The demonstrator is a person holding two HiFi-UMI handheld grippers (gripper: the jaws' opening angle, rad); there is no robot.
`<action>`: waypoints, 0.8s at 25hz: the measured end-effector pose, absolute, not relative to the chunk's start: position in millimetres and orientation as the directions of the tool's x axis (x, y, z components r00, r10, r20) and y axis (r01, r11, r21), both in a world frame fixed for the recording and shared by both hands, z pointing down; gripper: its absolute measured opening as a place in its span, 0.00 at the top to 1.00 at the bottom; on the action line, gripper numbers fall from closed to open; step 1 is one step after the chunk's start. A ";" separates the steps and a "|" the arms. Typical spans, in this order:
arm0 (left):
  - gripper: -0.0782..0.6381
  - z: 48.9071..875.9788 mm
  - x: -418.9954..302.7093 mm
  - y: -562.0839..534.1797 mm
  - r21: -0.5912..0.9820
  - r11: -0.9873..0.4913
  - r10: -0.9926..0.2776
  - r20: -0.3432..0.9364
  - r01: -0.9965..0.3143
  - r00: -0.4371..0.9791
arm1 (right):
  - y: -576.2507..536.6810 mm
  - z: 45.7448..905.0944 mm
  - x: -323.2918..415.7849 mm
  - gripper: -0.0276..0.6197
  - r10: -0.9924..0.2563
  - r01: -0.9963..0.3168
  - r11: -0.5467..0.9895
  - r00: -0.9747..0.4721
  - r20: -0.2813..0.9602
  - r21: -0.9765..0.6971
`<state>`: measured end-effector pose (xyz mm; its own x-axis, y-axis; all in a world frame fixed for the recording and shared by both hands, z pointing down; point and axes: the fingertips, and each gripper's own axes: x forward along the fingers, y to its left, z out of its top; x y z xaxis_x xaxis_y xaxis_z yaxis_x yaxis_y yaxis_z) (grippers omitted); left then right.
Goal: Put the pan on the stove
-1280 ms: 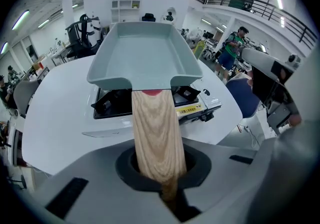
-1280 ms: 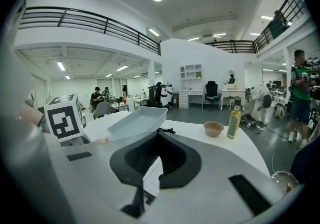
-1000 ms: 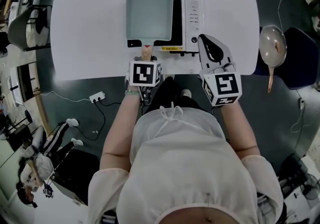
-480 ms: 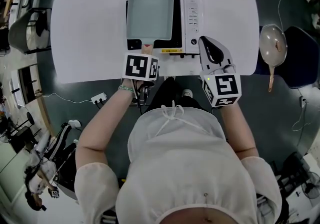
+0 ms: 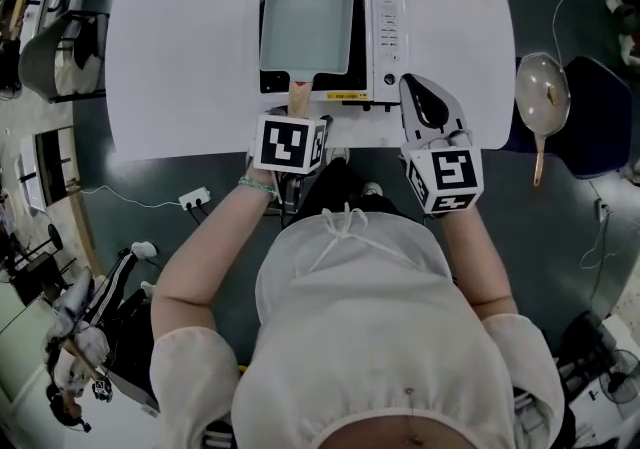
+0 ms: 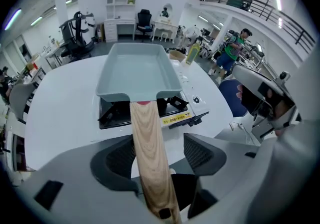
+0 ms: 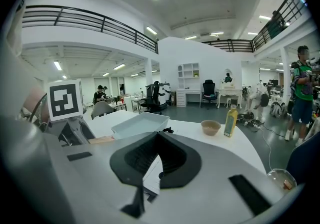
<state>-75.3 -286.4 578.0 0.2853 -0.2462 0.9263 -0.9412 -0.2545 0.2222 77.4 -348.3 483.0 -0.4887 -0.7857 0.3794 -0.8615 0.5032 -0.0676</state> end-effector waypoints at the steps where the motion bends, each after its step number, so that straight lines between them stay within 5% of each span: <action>1: 0.47 570.9 -78.2 -287.0 0.214 -0.249 -0.274 0.920 -0.945 0.281 | -346.4 479.2 74.9 0.95 -0.787 -0.859 0.508 -0.492 0.373 -0.063; 6: 0.49 536.0 -91.2 -285.6 0.168 -0.278 -0.385 0.882 -0.946 0.270 | -328.9 456.2 58.4 0.95 -0.787 -0.844 0.535 -0.513 0.343 -0.038; 13: 0.83 481.3 -111.9 -291.6 0.095 -0.276 -0.594 0.766 -0.957 0.247 | -306.0 418.8 33.7 0.95 -0.788 -0.816 0.578 -0.549 0.278 0.026; 20: 0.86 428.6 -118.7 -302.4 -0.019 -0.405 -0.772 0.543 -0.914 0.330 | -299.6 390.5 21.7 0.95 -0.805 -0.815 0.576 -0.552 0.220 0.063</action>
<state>-118.7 -302.4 428.6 0.3303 -0.7719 0.5433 -0.9143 -0.4046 -0.0190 21.7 -299.6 390.5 -0.5516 -0.8045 0.2201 -0.8151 0.5760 0.0625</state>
